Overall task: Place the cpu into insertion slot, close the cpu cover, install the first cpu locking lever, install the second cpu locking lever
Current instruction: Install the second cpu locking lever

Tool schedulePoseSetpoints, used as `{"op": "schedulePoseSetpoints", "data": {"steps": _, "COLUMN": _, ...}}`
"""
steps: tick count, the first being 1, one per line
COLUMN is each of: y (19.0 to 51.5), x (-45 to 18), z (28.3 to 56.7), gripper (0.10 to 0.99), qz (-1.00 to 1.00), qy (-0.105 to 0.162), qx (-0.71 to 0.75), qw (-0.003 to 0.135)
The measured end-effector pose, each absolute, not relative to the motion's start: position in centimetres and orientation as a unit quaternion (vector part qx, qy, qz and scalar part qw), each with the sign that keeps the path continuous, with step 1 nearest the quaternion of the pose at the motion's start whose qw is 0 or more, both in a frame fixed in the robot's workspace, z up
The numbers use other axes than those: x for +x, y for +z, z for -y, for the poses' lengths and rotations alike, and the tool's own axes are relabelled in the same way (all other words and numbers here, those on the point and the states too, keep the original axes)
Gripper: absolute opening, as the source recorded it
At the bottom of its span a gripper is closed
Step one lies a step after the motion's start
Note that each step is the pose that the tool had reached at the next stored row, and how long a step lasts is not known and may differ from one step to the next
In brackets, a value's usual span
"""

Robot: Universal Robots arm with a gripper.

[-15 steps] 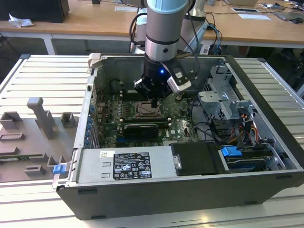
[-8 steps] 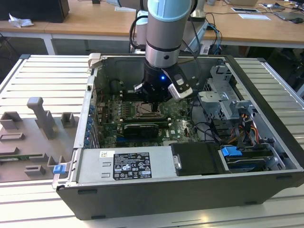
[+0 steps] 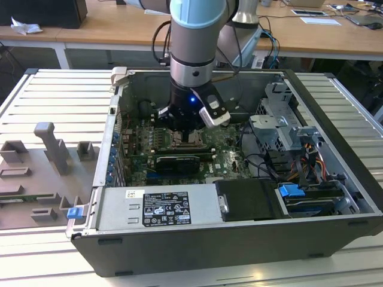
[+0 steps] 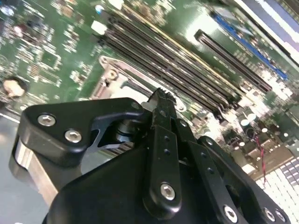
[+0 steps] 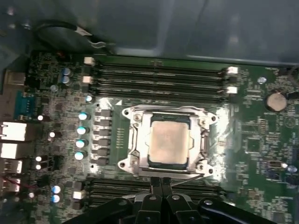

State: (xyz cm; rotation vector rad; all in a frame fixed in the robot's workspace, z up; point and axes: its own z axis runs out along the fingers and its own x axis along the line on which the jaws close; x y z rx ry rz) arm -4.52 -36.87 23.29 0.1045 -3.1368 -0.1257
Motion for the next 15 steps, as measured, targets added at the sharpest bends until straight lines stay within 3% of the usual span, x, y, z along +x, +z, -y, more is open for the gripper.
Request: {"op": "schedulePoseSetpoints", "data": {"steps": 15, "y": 21.9, "x": -6.6, "z": 37.9, "gripper": 0.106, "qz": 0.997, "qy": -0.06, "qx": 0.044, "qw": 0.0}}
